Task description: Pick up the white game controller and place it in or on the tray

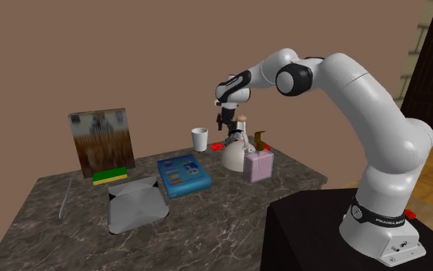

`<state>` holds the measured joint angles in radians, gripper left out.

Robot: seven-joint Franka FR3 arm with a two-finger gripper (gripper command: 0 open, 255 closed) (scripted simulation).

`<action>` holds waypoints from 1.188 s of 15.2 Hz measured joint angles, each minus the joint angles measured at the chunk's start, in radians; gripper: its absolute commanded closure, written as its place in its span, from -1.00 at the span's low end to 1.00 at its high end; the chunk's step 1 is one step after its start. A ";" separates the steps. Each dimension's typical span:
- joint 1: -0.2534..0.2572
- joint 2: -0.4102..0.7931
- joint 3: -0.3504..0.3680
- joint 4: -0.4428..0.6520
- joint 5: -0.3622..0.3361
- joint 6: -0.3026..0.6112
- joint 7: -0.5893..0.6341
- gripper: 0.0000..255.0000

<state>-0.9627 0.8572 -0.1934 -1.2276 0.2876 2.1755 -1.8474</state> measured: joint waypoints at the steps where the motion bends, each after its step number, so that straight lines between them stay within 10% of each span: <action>1: -0.037 0.037 0.024 0.062 -0.013 -0.052 -0.108 -1.00; 6: -0.153 0.276 0.094 0.445 -0.076 -0.301 -0.476 -1.00; 18: -0.154 0.328 0.100 0.455 -0.077 -0.267 -0.503 -1.00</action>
<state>-1.1163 1.1853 -0.0932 -0.7730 0.2104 1.9084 -2.3501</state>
